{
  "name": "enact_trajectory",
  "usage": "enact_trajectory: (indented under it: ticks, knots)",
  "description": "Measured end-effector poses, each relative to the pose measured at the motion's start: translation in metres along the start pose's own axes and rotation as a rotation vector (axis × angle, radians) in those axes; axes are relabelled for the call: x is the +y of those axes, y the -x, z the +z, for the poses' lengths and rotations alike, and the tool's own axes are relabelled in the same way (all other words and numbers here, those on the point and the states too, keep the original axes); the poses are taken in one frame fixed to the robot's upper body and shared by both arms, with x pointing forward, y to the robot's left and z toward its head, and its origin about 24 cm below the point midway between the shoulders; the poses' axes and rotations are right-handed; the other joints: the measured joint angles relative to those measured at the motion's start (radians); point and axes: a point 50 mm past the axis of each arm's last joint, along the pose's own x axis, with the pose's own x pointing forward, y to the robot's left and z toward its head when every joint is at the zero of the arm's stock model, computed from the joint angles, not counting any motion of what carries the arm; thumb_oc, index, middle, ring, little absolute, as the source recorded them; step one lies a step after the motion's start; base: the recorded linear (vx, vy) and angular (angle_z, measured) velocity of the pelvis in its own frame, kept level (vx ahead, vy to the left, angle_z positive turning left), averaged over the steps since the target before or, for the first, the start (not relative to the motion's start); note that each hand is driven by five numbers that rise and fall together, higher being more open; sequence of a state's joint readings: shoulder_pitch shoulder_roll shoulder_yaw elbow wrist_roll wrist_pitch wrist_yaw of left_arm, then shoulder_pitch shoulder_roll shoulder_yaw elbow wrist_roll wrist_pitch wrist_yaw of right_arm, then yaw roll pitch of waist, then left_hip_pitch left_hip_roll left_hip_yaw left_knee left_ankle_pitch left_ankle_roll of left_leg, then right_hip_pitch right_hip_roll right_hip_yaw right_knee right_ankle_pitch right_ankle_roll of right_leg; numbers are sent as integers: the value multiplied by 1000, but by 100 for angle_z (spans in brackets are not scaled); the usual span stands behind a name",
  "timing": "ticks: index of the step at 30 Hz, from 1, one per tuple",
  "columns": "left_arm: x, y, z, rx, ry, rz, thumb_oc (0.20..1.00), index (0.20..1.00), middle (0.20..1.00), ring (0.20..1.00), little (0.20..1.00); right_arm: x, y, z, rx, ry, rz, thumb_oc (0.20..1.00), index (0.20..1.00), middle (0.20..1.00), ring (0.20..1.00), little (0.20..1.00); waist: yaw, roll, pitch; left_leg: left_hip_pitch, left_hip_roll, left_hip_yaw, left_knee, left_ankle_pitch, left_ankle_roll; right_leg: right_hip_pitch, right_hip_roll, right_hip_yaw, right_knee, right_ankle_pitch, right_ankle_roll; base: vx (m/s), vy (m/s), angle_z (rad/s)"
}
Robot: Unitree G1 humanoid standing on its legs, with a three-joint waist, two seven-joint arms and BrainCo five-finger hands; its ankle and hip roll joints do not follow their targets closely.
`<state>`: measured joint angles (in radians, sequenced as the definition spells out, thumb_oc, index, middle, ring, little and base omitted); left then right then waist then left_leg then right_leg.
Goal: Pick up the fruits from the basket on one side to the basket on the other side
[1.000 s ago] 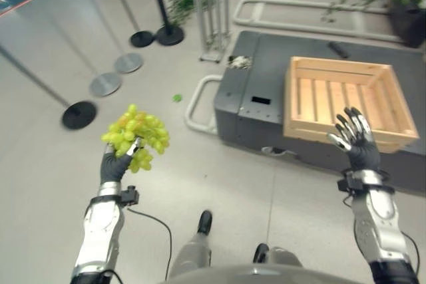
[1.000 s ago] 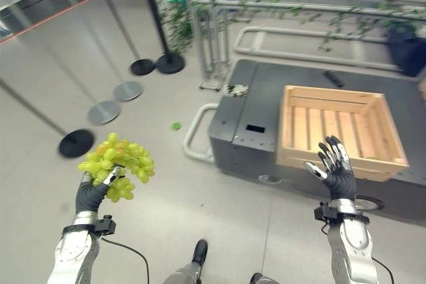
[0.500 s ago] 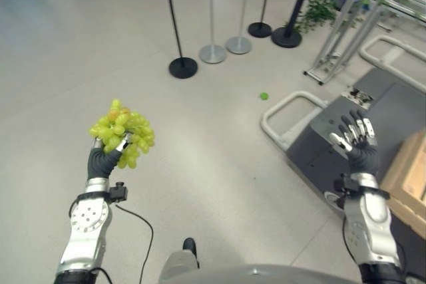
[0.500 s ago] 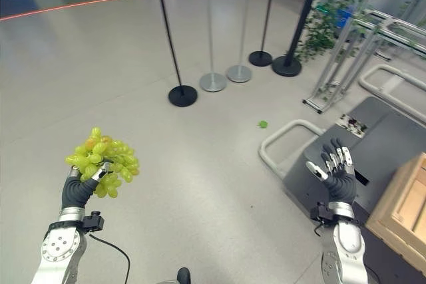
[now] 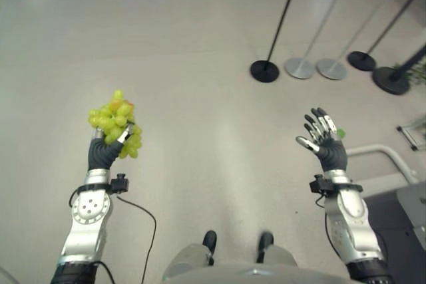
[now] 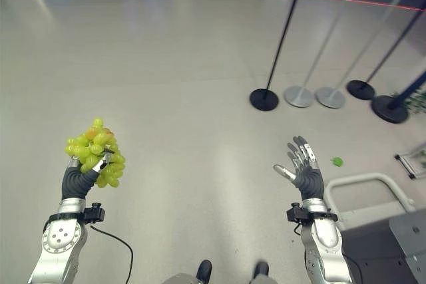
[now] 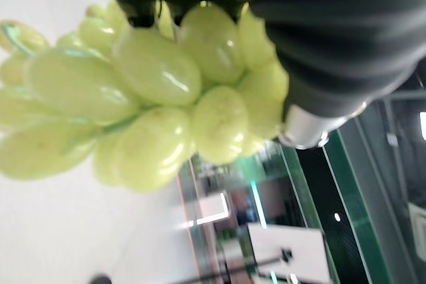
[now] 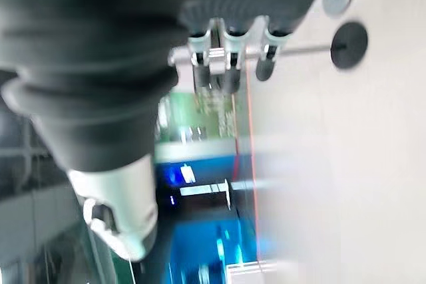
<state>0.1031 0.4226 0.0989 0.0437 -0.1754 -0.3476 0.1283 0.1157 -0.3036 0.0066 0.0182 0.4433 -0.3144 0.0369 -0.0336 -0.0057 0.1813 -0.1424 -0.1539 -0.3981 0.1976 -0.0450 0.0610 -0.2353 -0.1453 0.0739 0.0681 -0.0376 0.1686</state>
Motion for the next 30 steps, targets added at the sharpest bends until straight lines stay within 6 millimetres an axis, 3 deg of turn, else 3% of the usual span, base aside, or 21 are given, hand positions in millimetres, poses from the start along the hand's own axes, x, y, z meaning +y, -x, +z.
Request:
enact_trajectory:
  ticks: [1,2,3,4,6,8,9,11,14,15,17,18,19,20,21,23,24,26,27,29,30]
  knots:
    - [2,1,-1,6,-13,-9,200,200,200,200,200,3,-1,-2,12,-4,18,1000,1000,1000,1000,1000,23,-32,5,19,-18,-47,-14,-4,-23,-15,-3,6,-20,34,-4,58,-262,127]
    - [2,2,-3,14,-13,-8,200,200,200,200,200,3,-1,-4,20,-2,24,1000,1000,1000,1000,1000,15,-48,3,28,-25,-79,-12,-10,-32,-12,4,16,-30,53,-12,35,-265,177]
    - [4,4,-5,28,-25,-15,200,200,200,200,200,3,0,-7,34,-5,31,1000,1000,1000,1000,1000,-6,-92,-8,34,-41,-112,-16,-18,-49,-8,1,22,-35,62,-29,32,-286,154]
    - [3,5,-6,33,-24,-17,200,200,200,200,200,2,1,-8,44,-3,30,1000,1000,1000,1000,1000,-5,-106,-11,32,-44,-117,-14,-27,-61,-10,2,34,-20,116,-49,23,-331,167]
    - [1,12,-12,60,-10,-13,200,200,200,200,200,0,-7,-11,56,11,43,1000,1000,1000,1000,1000,21,-71,4,25,13,-155,-26,-51,-83,0,62,29,42,109,-73,50,-339,96]
    - [0,15,-14,70,6,-5,200,200,200,200,200,2,-16,-9,64,37,85,1000,1000,1000,1000,1000,36,-41,6,26,71,-161,-35,-59,-119,2,98,-7,56,87,-114,24,-486,73]
    - [-2,16,-14,72,13,-9,200,200,200,200,200,2,-19,-8,63,43,91,1000,1000,1000,1000,1000,38,-34,5,27,93,-199,-59,-51,-143,13,111,-53,53,77,-136,-101,-395,114]
    - [-9,14,-15,71,39,-23,200,200,200,200,200,-2,-24,-1,39,54,90,1000,1000,1000,1000,1000,17,-22,7,-5,97,-208,-60,-10,-178,48,117,-129,33,61,-156,-131,-309,165]
    - [-27,4,-8,35,109,-77,200,200,200,200,200,-9,-32,11,11,112,99,1000,1000,1000,1000,1000,27,13,11,-47,124,-105,-123,92,-190,89,137,-213,-19,49,-177,-148,-243,173]
    - [-31,0,-6,25,115,-89,200,200,200,200,200,-11,-32,12,8,119,88,1000,1000,1000,1000,1000,10,24,15,-63,128,-66,-126,107,-191,98,133,-231,-27,46,-184,-85,-112,158]
    - [-32,0,-4,17,135,-97,200,200,200,200,200,-9,-38,17,-20,118,81,1000,1000,1000,1000,1000,41,41,19,-65,164,42,-174,91,-162,102,156,-283,-23,36,-208,-106,-137,92]
    - [-32,0,-4,20,139,-96,200,200,200,200,200,-9,-37,16,-16,116,75,1000,1000,1000,1000,1000,59,35,20,-65,181,90,-210,71,-166,108,155,-320,-19,38,-219,-128,-119,137]
    - [-35,-3,-1,7,152,-105,200,200,200,200,200,-14,-31,13,-3,109,42,1000,1000,1000,1000,1000,31,-13,22,-64,184,161,-208,42,-163,120,103,-387,-40,30,-225,-50,-24,135]
    - [-35,-3,-1,6,152,-107,200,200,200,200,200,-15,-30,12,-7,91,21,1000,1000,1000,1000,1000,31,-38,22,-70,174,182,-158,45,-160,122,74,-428,-42,34,-225,-44,-12,156]
    - [-34,-2,-2,10,153,-110,200,200,200,200,200,-15,-28,14,-21,81,6,1000,1000,1000,1000,1000,22,-47,15,-72,177,183,-104,43,-163,128,65,-447,-53,38,-223,21,52,87]
    - [-34,-2,-2,10,152,-117,200,200,200,200,200,-20,-28,21,-53,87,-12,1000,1000,1000,1000,1000,34,-33,12,-16,237,197,-39,21,-194,139,59,-508,-52,39,-222,30,128,82]
    - [-37,-4,-2,10,167,-122,200,200,200,200,200,-25,-25,22,-57,89,-40,1000,1000,1000,1000,1000,8,-21,10,5,280,253,-41,16,-207,155,53,-556,-52,35,-211,35,158,104]
    - [-41,-4,-2,7,183,-127,200,200,200,200,200,-33,-19,22,-56,97,-79,1000,1000,1000,1000,1000,-6,-10,8,44,332,275,-56,15,-208,180,37,-621,-35,24,-192,50,208,112]
    - [-41,-3,-2,10,184,-128,200,200,200,200,200,-38,-17,24,-61,104,-97,1000,1000,1000,1000,1000,-8,8,3,49,350,290,-67,35,-183,180,25,-645,-6,14,-171,97,267,80]
    - [-41,-2,-3,15,190,-124,200,200,200,200,200,-40,-15,25,-61,106,-112,1000,1000,1000,1000,1000,-9,23,-4,47,357,292,-74,37,-210,176,8,-667,16,13,-150,73,238,58]
    - [-41,-1,-4,20,190,-124,200,200,200,200,200,-39,-13,22,-53,101,-117,1000,1000,1000,1000,1000,-7,37,-12,66,348,309,-127,8,-228,177,-6,-664,38,13,-117,22,240,67]
